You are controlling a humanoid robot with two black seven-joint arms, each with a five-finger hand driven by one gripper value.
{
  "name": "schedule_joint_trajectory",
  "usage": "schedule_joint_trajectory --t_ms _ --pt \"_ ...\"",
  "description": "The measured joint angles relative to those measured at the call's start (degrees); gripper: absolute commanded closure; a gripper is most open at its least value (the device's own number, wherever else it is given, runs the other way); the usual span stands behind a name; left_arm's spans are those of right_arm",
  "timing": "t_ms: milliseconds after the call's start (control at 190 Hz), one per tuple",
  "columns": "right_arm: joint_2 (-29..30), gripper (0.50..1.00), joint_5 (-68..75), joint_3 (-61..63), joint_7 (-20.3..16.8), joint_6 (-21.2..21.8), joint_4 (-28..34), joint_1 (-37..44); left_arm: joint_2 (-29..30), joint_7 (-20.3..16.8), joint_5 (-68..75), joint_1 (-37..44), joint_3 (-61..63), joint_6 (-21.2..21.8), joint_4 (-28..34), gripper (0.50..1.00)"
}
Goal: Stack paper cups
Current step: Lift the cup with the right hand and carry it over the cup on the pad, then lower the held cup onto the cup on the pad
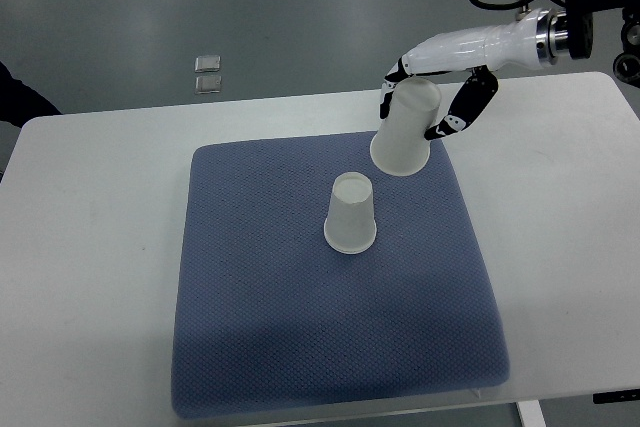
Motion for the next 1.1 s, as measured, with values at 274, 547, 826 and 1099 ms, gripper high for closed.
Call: schedule_joint_trajectory --t_ms 274,547,826,1099 --pt "3.6 0.775 0.4 -0.1 -0.5 -0.4 -1.2 -1.4 0.0 0.0 0.0 0.0 0.0 0.0 0.0 0.500" --pt "5.0 0.775 0.4 -0.1 -0.6 -0.9 -1.8 -2.9 0.0 0.0 0.0 0.0 0.0 0.0 0.0 0.500" --pt "5.8 0.775 0.4 -0.1 -0.6 -1.0 -2.7 -3.0 0.0 0.0 0.0 0.0 0.0 0.0 0.0 0.500" --pt "7.8 0.775 0.4 -0.1 -0.6 -1.0 -2.9 -3.2 0.0 0.0 0.0 0.0 0.0 0.0 0.0 0.500"
